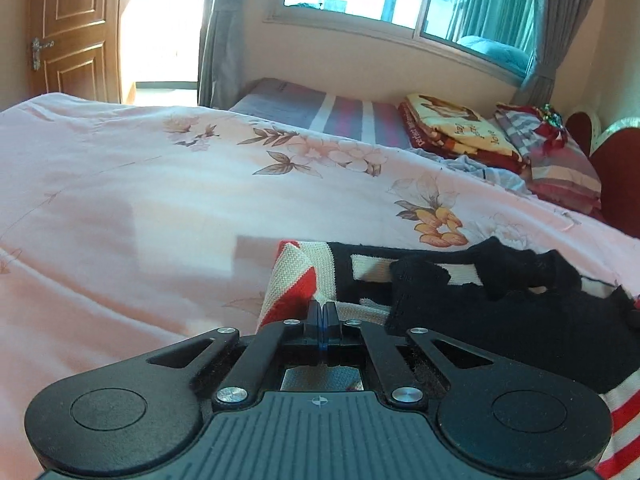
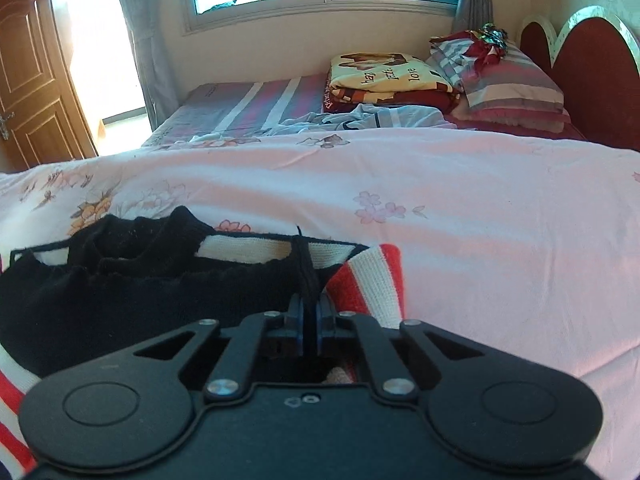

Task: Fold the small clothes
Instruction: 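Lay the hem on the collar and open both grippers, then move both tools to the folded edge of the sweater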

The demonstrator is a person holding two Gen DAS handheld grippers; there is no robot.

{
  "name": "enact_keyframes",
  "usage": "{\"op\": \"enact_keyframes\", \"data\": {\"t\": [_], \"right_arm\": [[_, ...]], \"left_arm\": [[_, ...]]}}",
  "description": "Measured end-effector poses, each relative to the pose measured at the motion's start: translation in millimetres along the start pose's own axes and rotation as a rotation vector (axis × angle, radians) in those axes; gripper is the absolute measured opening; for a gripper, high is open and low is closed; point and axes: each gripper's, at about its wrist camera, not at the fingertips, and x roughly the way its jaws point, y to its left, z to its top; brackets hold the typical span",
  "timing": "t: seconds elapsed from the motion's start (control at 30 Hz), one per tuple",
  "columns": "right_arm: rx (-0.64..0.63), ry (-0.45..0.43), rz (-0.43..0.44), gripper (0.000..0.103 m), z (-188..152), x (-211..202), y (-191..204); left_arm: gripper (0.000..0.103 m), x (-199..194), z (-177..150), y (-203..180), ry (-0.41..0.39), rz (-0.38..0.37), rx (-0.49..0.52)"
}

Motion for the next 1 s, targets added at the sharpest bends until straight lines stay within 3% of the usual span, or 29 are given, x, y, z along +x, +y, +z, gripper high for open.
{"op": "enact_keyframes", "data": {"t": [0.03,0.07,0.1,0.13,0.17,0.23,0.33,0.53,0.77,0.87,1.0], "right_arm": [[0.026,-0.009,0.025,0.028,1.6,-7.7,-0.4],[0.035,-0.029,0.039,0.035,2.7,-17.5,0.9],[0.026,-0.052,0.04,0.048,2.7,-27.4,4.2],[0.004,-0.083,0.041,0.058,2.0,-40.8,9.4],[-0.013,-0.1,0.057,0.059,0.3,-51.2,15.1],[-0.036,-0.089,0.111,0.059,-3.1,-64.7,26.1],[-0.067,-0.059,0.148,0.06,-11.5,-78.9,41.5],[-0.029,0.005,0.221,0.06,-36.9,-90.5,67.3],[-0.171,0.116,0.194,0.06,-67.1,-87.2,107.0],[-0.244,0.149,0.178,0.058,-63.6,-89.6,113.6],[-0.327,0.115,0.171,0.059,-27.5,-111.8,117.6]], "left_arm": [[0.001,-7.3,-0.1,0.2,0.001,-0.012,-0.009],[0.006,-14.4,-0.8,-1.3,0.012,-0.022,-0.002],[0.016,-21.1,-1.7,-4.0,0.027,-0.036,0.016],[0.058,-27.8,-3.6,-6.9,0.041,-0.054,0.038],[0.103,-36.1,-6.4,-10.3,0.039,-0.062,0.059],[0.103,-56.8,-13.0,-16.2,-0.03,-0.069,0.11],[0.103,-67.6,-17.5,-21.5,0.01,-0.107,0.155],[0.103,-78.2,-36.5,-26.1,0.07,-0.054,0.173],[0.103,-74.4,-56.0,-34.0,0.114,-0.018,0.234],[0.103,-74.7,-56.3,-33.4,0.119,-0.014,0.224],[0.103,-80.8,-49.6,-37.0,0.144,-0.009,0.241]]}}
